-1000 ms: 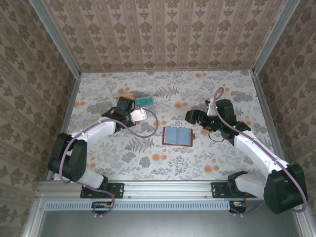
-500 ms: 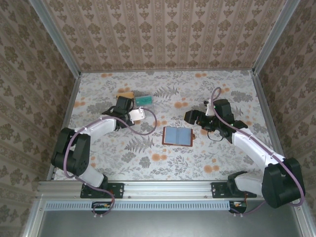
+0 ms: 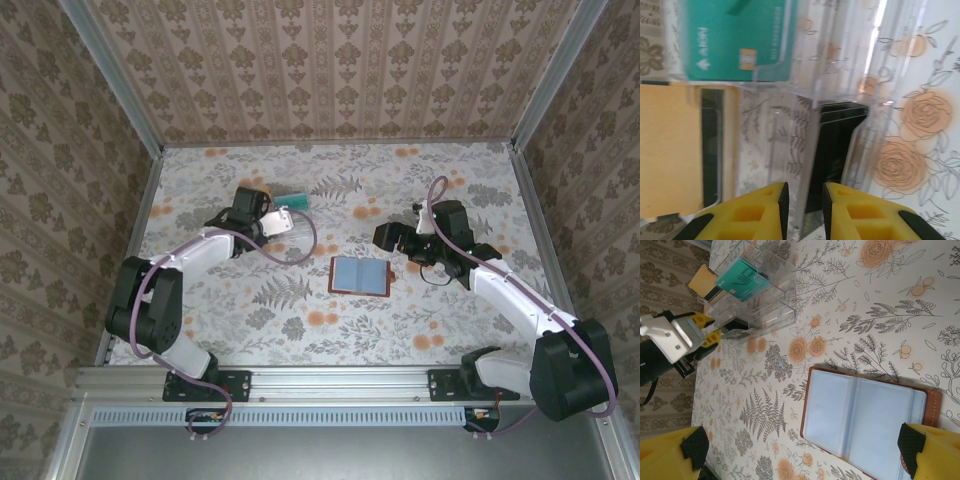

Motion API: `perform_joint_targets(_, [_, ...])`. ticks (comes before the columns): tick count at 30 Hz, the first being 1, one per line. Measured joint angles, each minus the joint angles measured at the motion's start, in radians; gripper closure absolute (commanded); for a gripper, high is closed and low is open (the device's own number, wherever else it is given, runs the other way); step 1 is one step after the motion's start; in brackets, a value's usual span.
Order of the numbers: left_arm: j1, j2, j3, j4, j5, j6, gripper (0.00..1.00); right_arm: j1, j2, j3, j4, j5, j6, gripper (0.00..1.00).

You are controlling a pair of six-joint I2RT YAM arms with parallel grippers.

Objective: Take the credit cards out of the card holder

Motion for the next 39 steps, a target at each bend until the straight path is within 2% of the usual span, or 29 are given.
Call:
perform_joint_targets(6, [0.018, 0.017, 0.007, 0.012, -0.004, -0.013, 0.73, 0.0, 0.0, 0.0, 0.0, 0.0, 0.0, 0.0])
perform_joint_targets(10, [0.02, 0.023, 0.008, 0.008, 0.0, -0.036, 0.65, 0.0, 0.0, 0.0, 0.0, 0.0, 0.0, 0.0])
perform_joint_targets(16, [0.022, 0.022, 0.019, -0.021, 0.02, -0.063, 0.62, 0.0, 0.0, 0.0, 0.0, 0.0, 0.0, 0.0])
perform_joint_targets(20, [0.032, 0.016, 0.033, -0.044, 0.037, -0.097, 0.52, 0.0, 0.0, 0.0, 0.0, 0.0, 0.0, 0.0])
perform_joint_targets(22, [0.039, 0.001, 0.051, -0.076, 0.068, -0.116, 0.43, 0.0, 0.0, 0.0, 0.0, 0.0, 0.0, 0.0])
perform_joint_targets(25, [0.045, -0.035, 0.06, -0.103, 0.111, -0.126, 0.35, 0.0, 0.0, 0.0, 0.006, 0.0, 0.001, 0.0])
perform_joint_targets(30, [0.052, -0.05, 0.06, -0.135, 0.156, -0.131, 0.35, 0.0, 0.0, 0.0, 0.016, 0.0, 0.004, 0.0])
perform_joint_targets(39, [0.052, 0.005, 0.06, -0.125, 0.145, -0.131, 0.35, 0.0, 0.0, 0.0, 0.024, 0.0, 0.004, 0.0])
